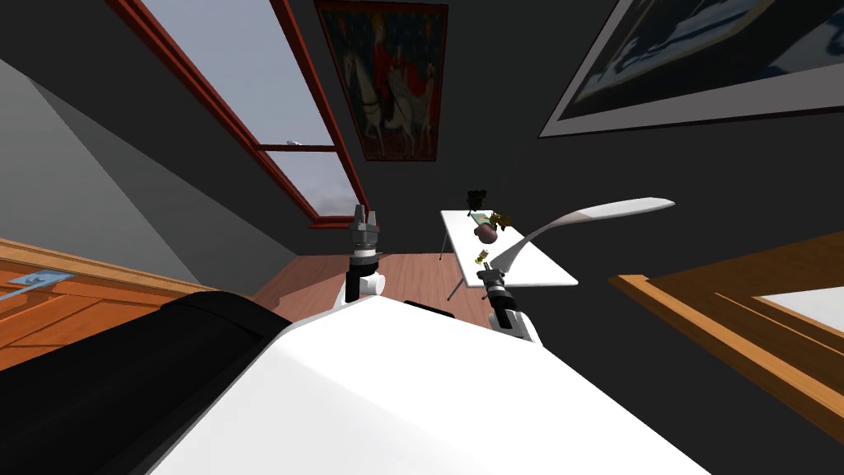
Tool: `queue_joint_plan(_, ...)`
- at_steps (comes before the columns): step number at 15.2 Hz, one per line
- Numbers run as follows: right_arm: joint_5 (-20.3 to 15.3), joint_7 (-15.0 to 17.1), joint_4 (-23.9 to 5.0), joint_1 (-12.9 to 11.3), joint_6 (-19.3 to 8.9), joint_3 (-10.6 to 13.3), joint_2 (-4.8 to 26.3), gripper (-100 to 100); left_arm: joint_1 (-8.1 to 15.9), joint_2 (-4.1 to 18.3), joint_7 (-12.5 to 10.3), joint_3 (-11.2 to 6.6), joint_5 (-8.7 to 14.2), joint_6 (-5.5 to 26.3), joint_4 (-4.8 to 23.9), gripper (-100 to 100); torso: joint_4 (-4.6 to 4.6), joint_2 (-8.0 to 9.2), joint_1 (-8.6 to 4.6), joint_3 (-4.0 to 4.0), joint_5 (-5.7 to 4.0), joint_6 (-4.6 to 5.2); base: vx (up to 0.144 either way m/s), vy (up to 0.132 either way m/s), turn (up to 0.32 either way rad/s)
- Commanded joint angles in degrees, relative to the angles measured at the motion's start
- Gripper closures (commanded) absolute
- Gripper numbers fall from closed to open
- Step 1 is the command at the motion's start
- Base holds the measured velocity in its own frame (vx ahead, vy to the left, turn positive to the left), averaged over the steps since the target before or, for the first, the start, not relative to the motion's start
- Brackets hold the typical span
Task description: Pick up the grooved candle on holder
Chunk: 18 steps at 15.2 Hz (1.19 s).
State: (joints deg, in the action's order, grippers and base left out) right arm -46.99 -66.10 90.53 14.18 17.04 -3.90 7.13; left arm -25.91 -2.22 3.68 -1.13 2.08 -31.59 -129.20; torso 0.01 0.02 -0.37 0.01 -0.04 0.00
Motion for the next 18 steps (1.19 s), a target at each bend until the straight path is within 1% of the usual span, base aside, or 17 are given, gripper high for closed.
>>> queue_joint_plan(1,-1.5,1.6,0.9,-0.3,-0.2,-0.6,2.2,-100,0.0,0.0,0.0,0.0,0.0,0.0,0.0,0,0.0,0.0,0.0,0.0,0.0,0.0,-0.068,-0.136,0.007)
queue_joint_plan(4,-3.1,3.0,1.9,-0.7,-0.4,-1.0,4.6,-100,0.0,0.0,0.0,-0.01,0.0,0.0,0.0,0,0.05,0.23,-0.44,0.13,-0.09,0.01,-0.099,-0.166,0.02)
queue_joint_plan(5,-3.6,3.4,2.2,-0.8,-0.5,-1.2,5.5,-100,0.0,0.0,0.0,-0.01,0.0,0.0,0.0,0,0.06,0.22,-0.45,0.14,-0.1,0.02,-0.09,-0.149,0.029)
queue_joint_plan(6,-4.6,4.3,2.9,-1.0,-0.6,-1.3,7.1,-100,0.0,0.0,0.0,-0.01,0.0,0.0,0.0,0,0.06,0.22,-0.44,0.13,-0.1,0.02,-0.104,-0.176,0.048)
queue_joint_plan(8,-5.6,5.0,3.5,-1.2,-0.8,-1.4,8.6,-100,0.0,0.0,0.0,-0.01,0.0,0.0,0.0,0,0.07,0.28,-0.51,0.17,-0.11,0.02,-0.102,-0.159,0.058)
queue_joint_plan(11,-7.3,6.3,4.5,-1.6,-1.1,-1.0,11.3,-100,0.0,0.0,0.0,-0.01,0.0,0.0,0.0,0,0.04,0.1,-0.41,0.07,-0.09,0.01,-0.043,-0.149,0.09)
queue_joint_plan(12,-7.7,6.6,4.4,-1.8,-1.3,-0.4,12.2,-100,0.0,0.0,0.0,-0.01,0.0,0.0,0.0,0,0.02,0.0,-0.48,0.02,-0.1,-0.01,-0.008,-0.191,0.198)
queue_joint_plan(14,-7.3,6.3,3.3,-1.9,-1.3,1.3,12.6,-100,0.0,0.0,0.0,-0.01,0.0,0.0,0.0,0,-0.01,-0.12,-0.5,-0.06,-0.13,-0.04,-0.006,-0.139,0.313)
queue_joint_plan(16,-6.4,5.3,1.8,-1.5,-1.1,3.1,12.4,-100,0.0,0.0,0.0,0.0,0.0,0.0,0.0,0,-0.04,-0.23,-0.16,-0.12,-0.07,-0.06,0.011,-0.036,0.342)
queue_joint_plan(18,-5.8,4.2,0.6,-1.2,-0.9,4.4,12.0,-100,0.0,0.0,0.0,0.01,0.0,0.0,0.0,0,-0.07,-0.34,0.25,-0.18,0.01,-0.07,0.035,0.043,0.285)
